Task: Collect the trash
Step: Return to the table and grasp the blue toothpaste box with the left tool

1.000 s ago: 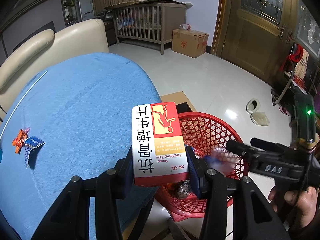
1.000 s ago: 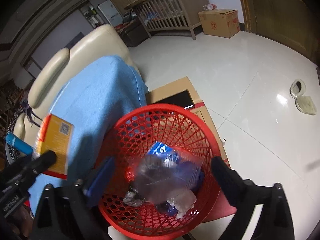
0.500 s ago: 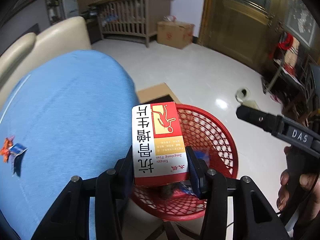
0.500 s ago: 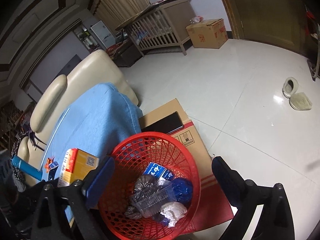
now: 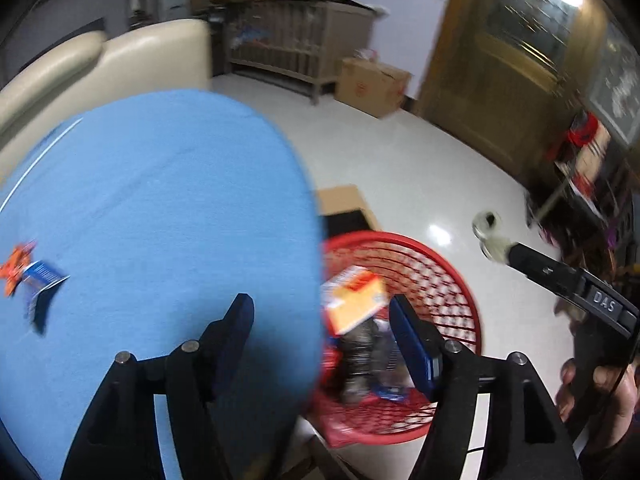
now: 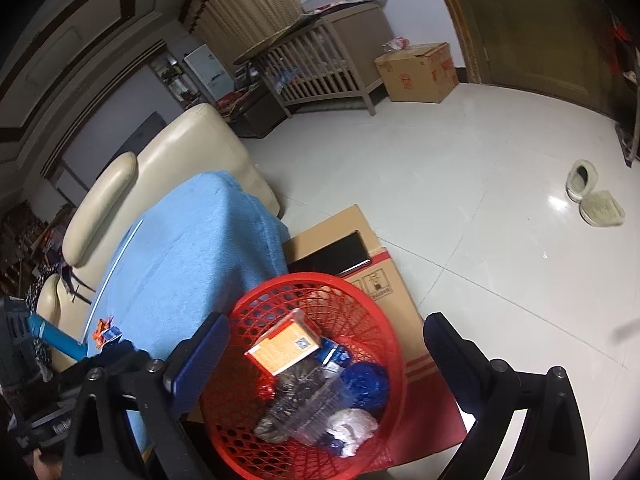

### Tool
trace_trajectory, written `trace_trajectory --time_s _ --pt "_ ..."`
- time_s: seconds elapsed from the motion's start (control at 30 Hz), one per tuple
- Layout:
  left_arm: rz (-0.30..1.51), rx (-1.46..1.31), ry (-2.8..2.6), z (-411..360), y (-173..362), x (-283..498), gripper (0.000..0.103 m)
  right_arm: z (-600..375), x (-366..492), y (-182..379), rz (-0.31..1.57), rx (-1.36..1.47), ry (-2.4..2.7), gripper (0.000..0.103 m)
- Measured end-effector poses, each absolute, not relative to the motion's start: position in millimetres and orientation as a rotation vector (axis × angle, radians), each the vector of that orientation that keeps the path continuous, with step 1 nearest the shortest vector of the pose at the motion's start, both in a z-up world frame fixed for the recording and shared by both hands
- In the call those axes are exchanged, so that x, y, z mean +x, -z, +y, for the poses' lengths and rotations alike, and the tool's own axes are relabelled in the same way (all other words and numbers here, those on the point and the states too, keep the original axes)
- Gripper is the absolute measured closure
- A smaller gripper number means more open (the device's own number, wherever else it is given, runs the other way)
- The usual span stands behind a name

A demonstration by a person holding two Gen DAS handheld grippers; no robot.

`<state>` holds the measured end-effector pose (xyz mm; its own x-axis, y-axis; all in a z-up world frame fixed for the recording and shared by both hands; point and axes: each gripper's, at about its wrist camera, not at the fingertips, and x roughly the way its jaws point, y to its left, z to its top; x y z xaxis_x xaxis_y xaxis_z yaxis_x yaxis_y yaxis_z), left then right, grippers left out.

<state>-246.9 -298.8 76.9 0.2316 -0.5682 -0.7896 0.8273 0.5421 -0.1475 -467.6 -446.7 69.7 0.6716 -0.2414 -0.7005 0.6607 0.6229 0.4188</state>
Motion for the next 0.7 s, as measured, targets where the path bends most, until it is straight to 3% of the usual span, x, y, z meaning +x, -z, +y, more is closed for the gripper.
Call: trace_trajectory --time_s 0.47,0.7 --pt "0.955 0.088 0.554 -150 -65 -110 0.029 -380 -378 -89 0.718 0.580 0.387 0.004" --pt "1.012 0.035 0.474 -162 -54 -51 0.020 -340 -340 -96 0.753 0.514 0.304 0.004"
